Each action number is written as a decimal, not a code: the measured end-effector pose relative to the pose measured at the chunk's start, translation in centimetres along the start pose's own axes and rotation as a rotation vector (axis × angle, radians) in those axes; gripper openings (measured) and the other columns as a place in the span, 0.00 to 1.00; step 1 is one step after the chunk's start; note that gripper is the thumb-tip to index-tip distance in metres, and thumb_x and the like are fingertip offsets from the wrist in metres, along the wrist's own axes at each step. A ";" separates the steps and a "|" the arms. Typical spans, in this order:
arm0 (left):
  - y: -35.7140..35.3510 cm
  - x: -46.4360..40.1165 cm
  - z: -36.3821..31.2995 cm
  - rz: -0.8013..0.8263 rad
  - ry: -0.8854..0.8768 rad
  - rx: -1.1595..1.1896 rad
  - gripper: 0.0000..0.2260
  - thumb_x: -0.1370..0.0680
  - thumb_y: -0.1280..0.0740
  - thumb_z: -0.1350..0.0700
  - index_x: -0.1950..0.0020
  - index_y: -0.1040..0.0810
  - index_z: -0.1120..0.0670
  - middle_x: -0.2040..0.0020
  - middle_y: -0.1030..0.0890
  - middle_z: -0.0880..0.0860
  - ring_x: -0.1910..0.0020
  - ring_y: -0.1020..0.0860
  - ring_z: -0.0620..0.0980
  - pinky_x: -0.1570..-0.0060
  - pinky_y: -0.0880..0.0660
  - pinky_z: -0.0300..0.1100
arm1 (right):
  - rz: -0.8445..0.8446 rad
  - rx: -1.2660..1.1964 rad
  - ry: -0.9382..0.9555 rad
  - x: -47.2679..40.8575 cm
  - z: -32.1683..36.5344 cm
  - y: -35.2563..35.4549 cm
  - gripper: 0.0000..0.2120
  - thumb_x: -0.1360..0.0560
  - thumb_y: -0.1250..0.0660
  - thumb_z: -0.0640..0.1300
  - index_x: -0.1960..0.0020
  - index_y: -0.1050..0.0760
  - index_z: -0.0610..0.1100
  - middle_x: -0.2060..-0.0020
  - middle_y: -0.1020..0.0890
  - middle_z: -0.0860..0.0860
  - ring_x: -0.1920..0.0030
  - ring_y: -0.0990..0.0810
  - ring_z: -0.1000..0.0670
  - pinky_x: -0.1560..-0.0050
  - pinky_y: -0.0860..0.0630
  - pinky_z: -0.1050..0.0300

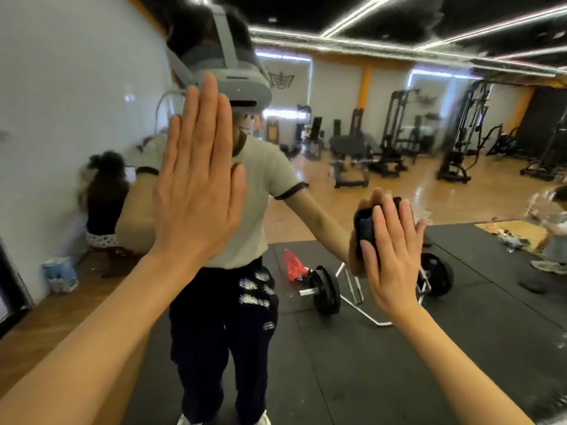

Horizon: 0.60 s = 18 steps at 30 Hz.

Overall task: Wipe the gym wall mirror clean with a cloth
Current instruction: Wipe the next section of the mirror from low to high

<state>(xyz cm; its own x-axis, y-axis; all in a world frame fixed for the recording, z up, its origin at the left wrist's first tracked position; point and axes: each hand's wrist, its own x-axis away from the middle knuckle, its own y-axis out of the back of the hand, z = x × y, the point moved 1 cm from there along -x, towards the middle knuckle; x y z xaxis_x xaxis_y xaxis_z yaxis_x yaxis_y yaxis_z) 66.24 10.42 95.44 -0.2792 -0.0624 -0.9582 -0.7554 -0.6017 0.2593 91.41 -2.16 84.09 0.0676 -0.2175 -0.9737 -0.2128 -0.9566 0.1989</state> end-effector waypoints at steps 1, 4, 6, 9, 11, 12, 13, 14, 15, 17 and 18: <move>0.1 0.0 0.0 0.006 0.004 0.022 0.27 0.16 0.46 0.58 0.19 0.51 0.65 0.19 0.49 0.66 0.19 0.53 0.60 0.20 0.60 0.49 | 0.009 0.008 0.063 -0.9 -0.6 0.2 0.22 0.13 0.50 0.48 0.23 0.41 0.39 0.18 0.51 0.54 0.19 0.54 0.50 0.20 0.58 0.47; 0.4 0.7 -0.5 0.032 0.016 0.080 0.28 0.16 0.45 0.60 0.19 0.51 0.64 0.18 0.51 0.65 0.20 0.58 0.52 0.21 0.63 0.46 | -0.037 -0.007 0.101 -6.4 -1.9 1.1 0.23 0.14 0.48 0.47 0.22 0.42 0.39 0.22 0.40 0.42 0.19 0.52 0.48 0.20 0.57 0.46; 0.4 2.0 -1.1 0.042 0.014 0.096 0.28 0.16 0.45 0.60 0.19 0.51 0.64 0.18 0.52 0.63 0.20 0.59 0.50 0.21 0.63 0.46 | -0.109 -0.051 0.036 -11.0 -2.1 1.6 0.24 0.15 0.46 0.44 0.21 0.42 0.37 0.23 0.39 0.37 0.20 0.47 0.41 0.21 0.56 0.44; -0.2 5.0 -1.2 0.040 0.100 0.123 0.28 0.16 0.47 0.60 0.18 0.53 0.62 0.18 0.54 0.59 0.19 0.60 0.50 0.21 0.62 0.49 | -0.214 -0.122 -0.060 -14.6 -1.7 1.5 0.24 0.16 0.44 0.42 0.23 0.39 0.33 0.24 0.37 0.33 0.23 0.44 0.36 0.22 0.54 0.40; -0.5 6.7 -0.8 0.047 0.181 0.128 0.28 0.17 0.48 0.60 0.18 0.54 0.61 0.18 0.53 0.62 0.18 0.58 0.54 0.20 0.58 0.57 | -0.242 -0.162 -0.040 -13.0 -1.3 1.0 0.23 0.16 0.45 0.44 0.24 0.35 0.34 0.25 0.34 0.34 0.23 0.43 0.37 0.22 0.55 0.41; -0.9 7.5 -0.4 0.054 0.208 0.120 0.29 0.17 0.48 0.59 0.18 0.55 0.61 0.18 0.53 0.62 0.18 0.57 0.55 0.21 0.56 0.61 | -0.218 -0.170 0.003 -10.8 -1.2 0.6 0.22 0.15 0.46 0.45 0.25 0.34 0.36 0.25 0.33 0.36 0.22 0.43 0.40 0.22 0.55 0.42; -1.3 8.2 -0.2 0.058 0.230 0.112 0.29 0.17 0.48 0.59 0.18 0.56 0.60 0.18 0.55 0.61 0.18 0.57 0.56 0.22 0.55 0.64 | -0.170 -0.160 0.075 -7.9 -1.1 0.2 0.21 0.14 0.46 0.46 0.25 0.34 0.38 0.24 0.34 0.39 0.21 0.44 0.43 0.21 0.56 0.43; -1.7 8.8 0.1 0.059 0.245 0.106 0.30 0.17 0.48 0.59 0.18 0.58 0.58 0.18 0.56 0.60 0.18 0.58 0.56 0.22 0.54 0.65 | -0.097 -0.128 0.168 -4.4 -1.1 -0.2 0.20 0.14 0.46 0.46 0.24 0.35 0.40 0.22 0.37 0.44 0.20 0.46 0.46 0.21 0.56 0.44; -2.0 9.3 0.4 0.055 0.248 0.099 0.31 0.17 0.48 0.59 0.18 0.59 0.56 0.18 0.57 0.59 0.18 0.58 0.56 0.23 0.53 0.67 | -0.019 -0.074 0.274 -1.0 -1.4 -0.4 0.20 0.14 0.46 0.47 0.24 0.36 0.42 0.20 0.42 0.47 0.19 0.48 0.48 0.20 0.56 0.45; -2.5 10.2 1.0 0.067 0.233 0.086 0.31 0.17 0.48 0.58 0.18 0.60 0.56 0.18 0.57 0.59 0.18 0.57 0.58 0.24 0.52 0.69 | 0.093 0.041 0.463 3.7 -2.5 -0.5 0.22 0.15 0.44 0.47 0.21 0.39 0.44 0.18 0.48 0.50 0.19 0.49 0.48 0.20 0.56 0.46; -2.4 10.3 1.1 0.084 0.227 0.086 0.31 0.17 0.48 0.58 0.18 0.60 0.57 0.18 0.57 0.59 0.18 0.57 0.58 0.24 0.51 0.69 | 0.111 0.072 0.526 4.3 -2.9 -0.5 0.24 0.15 0.44 0.47 0.20 0.42 0.45 0.18 0.49 0.50 0.19 0.49 0.48 0.20 0.57 0.46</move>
<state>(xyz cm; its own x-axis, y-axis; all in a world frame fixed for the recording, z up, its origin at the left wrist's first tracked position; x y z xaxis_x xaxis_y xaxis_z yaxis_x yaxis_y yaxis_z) 64.56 12.10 85.04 -0.2097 -0.2922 -0.9331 -0.7855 -0.5180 0.3387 94.65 -3.17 80.17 0.5156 -0.4014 -0.7570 -0.3116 -0.9108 0.2708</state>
